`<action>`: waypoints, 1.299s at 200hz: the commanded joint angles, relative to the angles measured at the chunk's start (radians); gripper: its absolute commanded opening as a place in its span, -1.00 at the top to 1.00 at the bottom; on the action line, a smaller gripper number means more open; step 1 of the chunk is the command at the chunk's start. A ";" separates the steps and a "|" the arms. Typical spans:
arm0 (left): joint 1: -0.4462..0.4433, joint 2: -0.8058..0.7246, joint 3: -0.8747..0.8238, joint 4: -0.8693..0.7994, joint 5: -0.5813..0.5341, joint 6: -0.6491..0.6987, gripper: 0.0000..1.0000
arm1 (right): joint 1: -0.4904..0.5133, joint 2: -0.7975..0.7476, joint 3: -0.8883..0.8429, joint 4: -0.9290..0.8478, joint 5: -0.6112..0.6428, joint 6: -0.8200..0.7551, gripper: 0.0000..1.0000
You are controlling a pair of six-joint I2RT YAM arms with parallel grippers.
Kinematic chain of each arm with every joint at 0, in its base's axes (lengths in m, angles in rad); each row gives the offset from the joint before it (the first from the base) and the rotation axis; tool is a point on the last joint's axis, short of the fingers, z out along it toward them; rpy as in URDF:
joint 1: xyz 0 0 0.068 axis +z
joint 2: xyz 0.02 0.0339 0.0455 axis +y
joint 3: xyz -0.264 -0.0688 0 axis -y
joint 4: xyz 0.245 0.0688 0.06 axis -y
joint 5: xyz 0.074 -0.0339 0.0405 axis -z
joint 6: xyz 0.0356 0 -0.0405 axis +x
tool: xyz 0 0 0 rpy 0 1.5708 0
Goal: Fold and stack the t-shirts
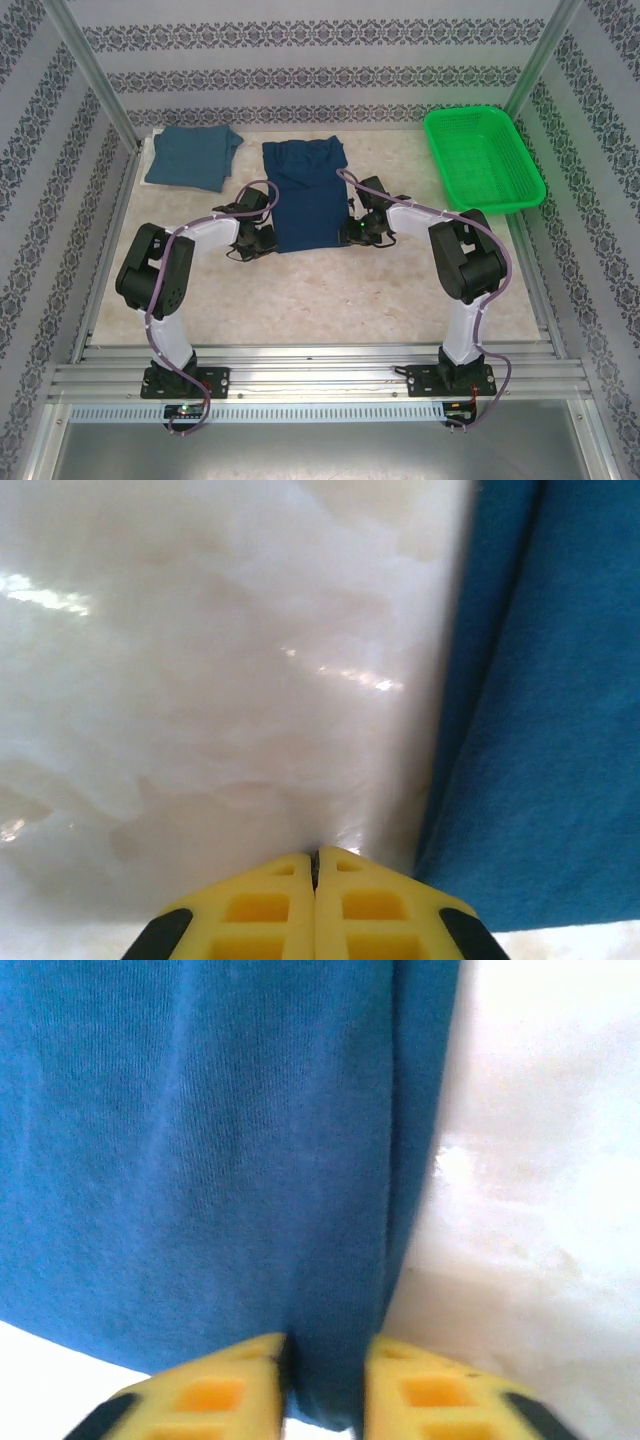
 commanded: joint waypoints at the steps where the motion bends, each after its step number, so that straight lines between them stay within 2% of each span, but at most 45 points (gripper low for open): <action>1: -0.059 0.121 0.030 0.439 0.130 0.016 0.93 | 0.010 0.024 0.004 0.023 -0.022 0.019 0.83; 8: -0.059 0.114 0.025 0.449 0.133 0.013 0.94 | 0.010 0.022 0.007 0.024 -0.021 0.021 0.88; 19: -0.060 0.098 0.003 0.484 0.145 0.002 0.91 | 0.009 0.015 0.009 0.024 -0.015 0.021 0.85; 39: -0.062 0.053 -0.069 0.562 0.180 -0.036 0.53 | 0.007 0.014 0.017 0.010 -0.023 0.013 0.84; 52: -0.063 0.016 -0.139 0.613 0.177 -0.067 0.16 | 0.007 0.021 0.019 0.008 -0.032 0.012 0.84; 79: -0.062 -0.040 -0.249 0.680 0.150 -0.120 -0.12 | 0.005 0.028 0.009 0.014 -0.038 0.010 0.84; 147: -0.066 -0.078 -0.367 0.917 0.176 -0.243 -0.15 | 0.001 0.025 0.005 0.012 -0.049 0.004 0.84; 178: -0.076 -0.095 -0.384 0.938 0.184 -0.264 -0.17 | -0.001 0.025 -0.001 0.018 -0.049 0.006 0.84; 202: -0.079 -0.045 -0.349 0.918 0.183 -0.270 -0.15 | -0.002 0.026 0.002 0.016 -0.048 0.004 0.85; 228: -0.079 -0.001 -0.306 0.798 0.171 -0.263 0.12 | -0.005 0.024 0.005 0.007 -0.046 0.000 0.85; 260: -0.073 -0.039 -0.309 0.655 0.121 -0.220 0.67 | -0.004 0.016 0.004 0.003 -0.047 -0.002 0.88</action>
